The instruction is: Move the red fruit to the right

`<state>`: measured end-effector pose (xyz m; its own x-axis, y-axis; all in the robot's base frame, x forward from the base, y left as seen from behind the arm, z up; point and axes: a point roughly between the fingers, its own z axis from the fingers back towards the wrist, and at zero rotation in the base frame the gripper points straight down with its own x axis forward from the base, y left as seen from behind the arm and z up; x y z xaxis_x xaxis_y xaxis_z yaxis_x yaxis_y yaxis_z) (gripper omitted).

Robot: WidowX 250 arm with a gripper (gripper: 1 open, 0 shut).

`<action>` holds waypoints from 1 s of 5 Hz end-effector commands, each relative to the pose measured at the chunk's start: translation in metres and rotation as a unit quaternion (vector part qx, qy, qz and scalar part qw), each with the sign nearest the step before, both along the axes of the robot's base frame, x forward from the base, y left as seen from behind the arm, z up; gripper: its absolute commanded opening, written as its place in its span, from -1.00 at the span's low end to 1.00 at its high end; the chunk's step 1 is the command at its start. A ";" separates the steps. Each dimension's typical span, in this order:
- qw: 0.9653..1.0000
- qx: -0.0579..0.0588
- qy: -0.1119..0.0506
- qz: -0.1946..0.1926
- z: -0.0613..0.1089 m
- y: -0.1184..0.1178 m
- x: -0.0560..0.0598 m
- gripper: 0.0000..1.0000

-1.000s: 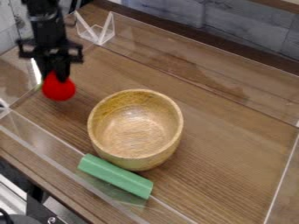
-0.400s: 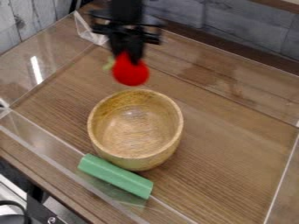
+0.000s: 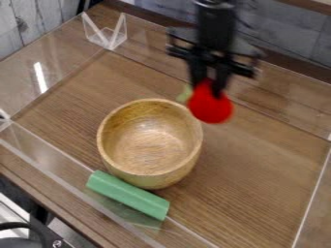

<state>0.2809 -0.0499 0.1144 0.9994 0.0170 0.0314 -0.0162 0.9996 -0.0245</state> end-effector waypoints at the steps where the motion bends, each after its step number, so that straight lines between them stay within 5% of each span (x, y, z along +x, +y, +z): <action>1: 1.000 0.000 -0.023 -0.009 0.004 -0.033 0.006 -1.00; 2: 1.000 0.005 -0.021 -0.013 -0.010 -0.052 0.008 -1.00; 5: 0.999 0.004 -0.026 -0.040 -0.037 -0.040 0.019 -1.00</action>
